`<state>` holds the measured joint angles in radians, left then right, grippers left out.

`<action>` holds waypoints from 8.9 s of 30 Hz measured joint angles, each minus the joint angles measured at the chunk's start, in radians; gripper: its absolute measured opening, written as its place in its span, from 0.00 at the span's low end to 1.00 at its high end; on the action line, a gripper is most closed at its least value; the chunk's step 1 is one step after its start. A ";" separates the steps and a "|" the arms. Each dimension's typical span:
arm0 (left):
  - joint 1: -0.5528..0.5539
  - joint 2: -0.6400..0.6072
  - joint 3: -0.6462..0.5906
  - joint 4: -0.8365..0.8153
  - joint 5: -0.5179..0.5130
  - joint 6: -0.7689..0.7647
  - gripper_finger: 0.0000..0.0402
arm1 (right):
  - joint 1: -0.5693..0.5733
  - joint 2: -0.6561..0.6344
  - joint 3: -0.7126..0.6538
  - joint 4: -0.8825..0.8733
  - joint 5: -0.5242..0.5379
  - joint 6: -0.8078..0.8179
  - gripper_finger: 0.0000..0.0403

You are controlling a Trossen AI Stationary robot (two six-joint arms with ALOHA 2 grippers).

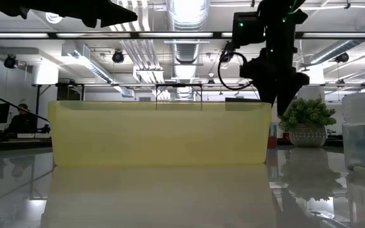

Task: Pick and place medicine bottles into bin by pill shape (circle, oval)
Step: Put the top blue capsule bottle into the yellow bin, then put the left yellow tablet bottle into the orange bin

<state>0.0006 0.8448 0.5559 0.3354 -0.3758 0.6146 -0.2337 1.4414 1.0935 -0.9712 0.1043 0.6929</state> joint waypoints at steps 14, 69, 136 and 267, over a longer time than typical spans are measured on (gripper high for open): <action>0.000 0.000 0.000 0.000 0.000 0.000 0.46 | 0.000 0.000 -0.114 0.174 -0.003 0.007 0.62; 0.000 0.000 0.000 -0.001 0.000 0.002 0.46 | 0.113 -0.003 0.195 0.002 0.002 -0.084 0.27; 0.000 -0.006 0.001 0.001 0.000 0.004 0.46 | 0.373 0.505 0.523 0.065 0.013 -0.344 0.29; -0.290 0.513 0.717 -1.707 0.213 -1.990 0.46 | 0.050 -0.961 -0.883 1.634 -0.323 -0.931 0.53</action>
<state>-0.2892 1.3575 1.2729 -1.3720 -0.1632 -1.3754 -0.1837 0.4801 0.2108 0.6632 -0.2187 -0.2382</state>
